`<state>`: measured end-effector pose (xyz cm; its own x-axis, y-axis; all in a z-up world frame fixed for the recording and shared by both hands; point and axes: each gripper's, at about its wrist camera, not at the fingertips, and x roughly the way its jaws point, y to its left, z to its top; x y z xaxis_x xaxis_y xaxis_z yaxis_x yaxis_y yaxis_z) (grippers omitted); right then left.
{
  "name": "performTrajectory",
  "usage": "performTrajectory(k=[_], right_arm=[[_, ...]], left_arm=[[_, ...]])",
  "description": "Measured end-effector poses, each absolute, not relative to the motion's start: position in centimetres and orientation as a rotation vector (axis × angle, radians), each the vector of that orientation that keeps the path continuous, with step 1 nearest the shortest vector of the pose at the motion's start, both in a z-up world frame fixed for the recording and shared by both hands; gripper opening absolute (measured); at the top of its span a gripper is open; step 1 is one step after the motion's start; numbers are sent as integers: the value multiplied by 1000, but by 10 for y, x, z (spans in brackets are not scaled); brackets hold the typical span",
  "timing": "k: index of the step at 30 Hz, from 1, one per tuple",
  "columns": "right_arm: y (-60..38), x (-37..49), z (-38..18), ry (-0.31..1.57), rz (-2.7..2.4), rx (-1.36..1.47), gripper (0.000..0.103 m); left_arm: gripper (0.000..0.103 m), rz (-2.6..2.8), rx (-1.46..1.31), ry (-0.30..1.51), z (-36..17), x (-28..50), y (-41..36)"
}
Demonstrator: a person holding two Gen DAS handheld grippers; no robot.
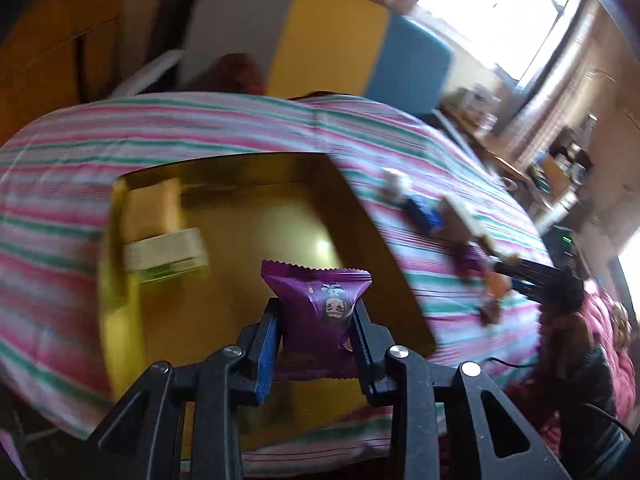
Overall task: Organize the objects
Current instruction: 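Place the purple packet in the tray with the left gripper while the right grasps the peach bottle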
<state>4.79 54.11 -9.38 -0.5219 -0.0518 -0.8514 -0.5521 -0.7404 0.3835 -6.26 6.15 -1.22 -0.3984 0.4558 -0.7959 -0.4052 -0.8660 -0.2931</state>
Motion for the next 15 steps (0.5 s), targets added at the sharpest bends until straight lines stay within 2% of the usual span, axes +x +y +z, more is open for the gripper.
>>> performTrajectory(k=[7, 15], right_arm=[[540, 51, -89, 909, 2337, -1318, 55], [539, 50, -88, 903, 2336, -1304, 55]], left_arm=[[33, 2355, -1447, -78, -46, -98, 25], [33, 2352, -1583, 44, -76, -112, 33]])
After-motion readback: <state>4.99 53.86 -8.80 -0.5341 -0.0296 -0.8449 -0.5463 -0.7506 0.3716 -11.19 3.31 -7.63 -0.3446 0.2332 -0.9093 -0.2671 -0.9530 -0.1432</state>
